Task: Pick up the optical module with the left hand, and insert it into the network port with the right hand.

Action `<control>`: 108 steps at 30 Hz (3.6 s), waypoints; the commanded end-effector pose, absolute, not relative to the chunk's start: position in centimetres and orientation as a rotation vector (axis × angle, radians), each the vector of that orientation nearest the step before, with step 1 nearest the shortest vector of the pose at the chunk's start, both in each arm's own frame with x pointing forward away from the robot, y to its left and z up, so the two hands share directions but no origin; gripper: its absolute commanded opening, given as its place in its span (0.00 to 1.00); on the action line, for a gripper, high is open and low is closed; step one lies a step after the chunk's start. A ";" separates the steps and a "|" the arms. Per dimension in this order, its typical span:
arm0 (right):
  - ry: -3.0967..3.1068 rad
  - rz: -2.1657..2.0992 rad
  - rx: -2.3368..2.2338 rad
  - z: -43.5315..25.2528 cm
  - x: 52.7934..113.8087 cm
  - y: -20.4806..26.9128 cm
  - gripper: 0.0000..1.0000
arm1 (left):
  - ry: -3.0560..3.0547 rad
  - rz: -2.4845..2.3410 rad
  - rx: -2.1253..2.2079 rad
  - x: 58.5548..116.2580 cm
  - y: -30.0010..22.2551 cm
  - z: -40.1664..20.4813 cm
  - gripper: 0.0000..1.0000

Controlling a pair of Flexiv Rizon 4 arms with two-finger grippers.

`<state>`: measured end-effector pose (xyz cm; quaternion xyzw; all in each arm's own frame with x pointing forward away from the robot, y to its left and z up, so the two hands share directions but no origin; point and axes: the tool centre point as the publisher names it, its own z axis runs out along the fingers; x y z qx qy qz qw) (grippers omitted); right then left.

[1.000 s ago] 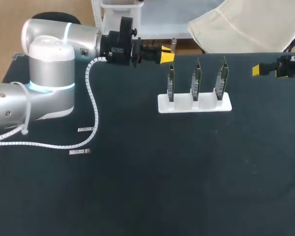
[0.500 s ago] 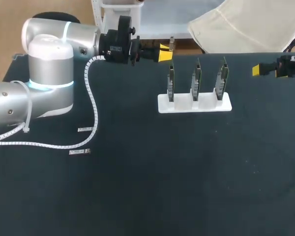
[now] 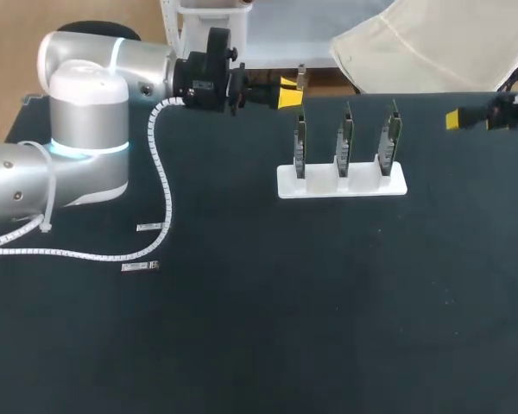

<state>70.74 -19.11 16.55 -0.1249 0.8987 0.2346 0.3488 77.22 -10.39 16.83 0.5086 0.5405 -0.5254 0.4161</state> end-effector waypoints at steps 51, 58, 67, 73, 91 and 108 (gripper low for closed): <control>1.840 1.016 -1.543 21.5 75.2 -5.8 1.00 | 1.355 -1.319 1.277 77.3 -10.4 16.8 0.00; 1.776 1.004 -1.661 21.3 75.1 -4.4 1.00 | 1.355 -1.319 1.277 77.3 -10.4 16.8 0.00; 1.744 1.006 -1.674 21.2 76.1 -2.1 1.00 | 1.355 -1.319 1.277 77.3 -10.4 16.8 0.00; 1.702 1.046 -1.667 21.9 76.6 -0.6 1.00 | 1.355 -1.319 1.277 77.3 -10.4 16.8 0.00; 1.714 1.106 -1.652 21.1 77.1 2.4 1.00 | 1.355 -1.319 1.277 77.3 -10.4 16.8 0.00; 1.760 1.102 -1.607 20.3 77.4 4.0 1.00 | 1.355 -1.319 1.277 77.3 -10.4 16.8 0.00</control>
